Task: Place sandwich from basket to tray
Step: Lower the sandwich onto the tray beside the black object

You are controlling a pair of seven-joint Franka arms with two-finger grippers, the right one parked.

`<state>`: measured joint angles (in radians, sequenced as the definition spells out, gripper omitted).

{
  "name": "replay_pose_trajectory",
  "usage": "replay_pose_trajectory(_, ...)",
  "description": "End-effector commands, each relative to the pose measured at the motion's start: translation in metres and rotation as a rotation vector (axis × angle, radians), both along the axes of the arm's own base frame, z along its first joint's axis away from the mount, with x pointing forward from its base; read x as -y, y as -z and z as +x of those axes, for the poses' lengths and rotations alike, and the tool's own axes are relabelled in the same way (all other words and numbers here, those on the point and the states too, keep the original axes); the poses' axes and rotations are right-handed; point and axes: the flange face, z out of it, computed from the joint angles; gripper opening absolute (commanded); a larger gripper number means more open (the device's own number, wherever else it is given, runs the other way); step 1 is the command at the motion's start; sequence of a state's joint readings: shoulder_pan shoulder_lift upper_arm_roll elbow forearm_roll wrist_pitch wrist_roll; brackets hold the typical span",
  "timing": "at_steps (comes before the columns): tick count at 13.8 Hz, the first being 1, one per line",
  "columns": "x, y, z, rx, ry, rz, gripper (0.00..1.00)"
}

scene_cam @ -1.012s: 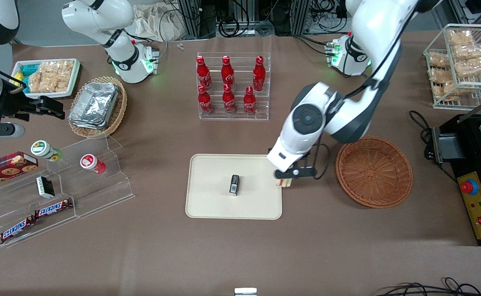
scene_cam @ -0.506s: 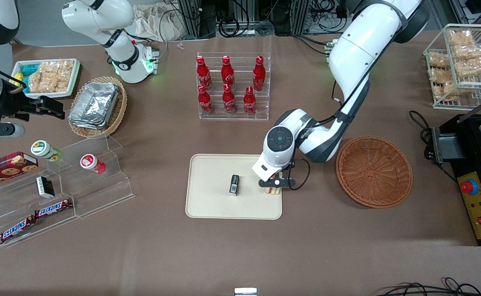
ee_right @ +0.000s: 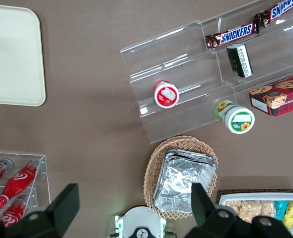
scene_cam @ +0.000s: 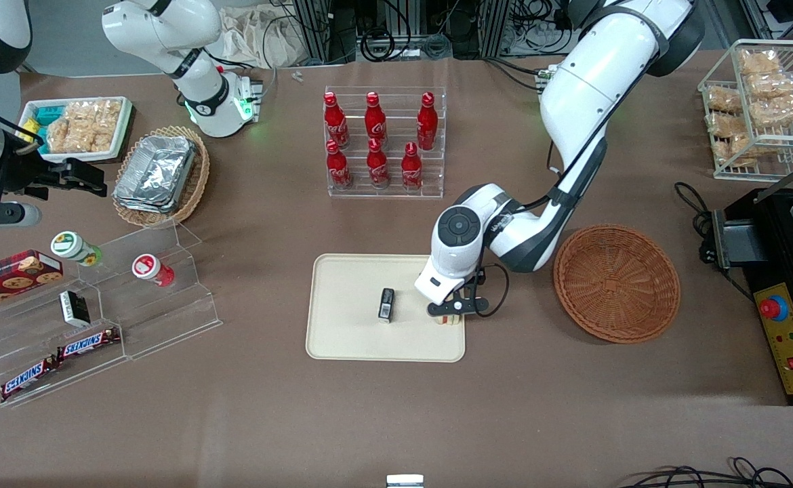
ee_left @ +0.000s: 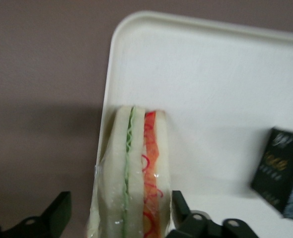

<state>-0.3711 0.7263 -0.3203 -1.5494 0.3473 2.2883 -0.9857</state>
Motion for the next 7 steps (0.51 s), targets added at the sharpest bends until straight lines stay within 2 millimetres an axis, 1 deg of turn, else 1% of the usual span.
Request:
replay_pose_trajectory(1, -0.015, -0.071, 0.010, 0.085, -0.100, 0.004, 1.00)
replay_pose_trajectory(2, -0.034, -0.089, 0.019, 0.086, -0.123, 0.021, 1.00)
replay_pose_trajectory(3, -0.048, -0.107, 0.023, 0.079, -0.120, 0.031, 1.00)
replay_pose_trajectory(6, -0.086, -0.163, 0.028, 0.014, -0.096, 0.000, 1.00)
replay_pose_trajectory(7, -0.109, -0.177, 0.031, -0.020, -0.083, -0.002, 1.00)
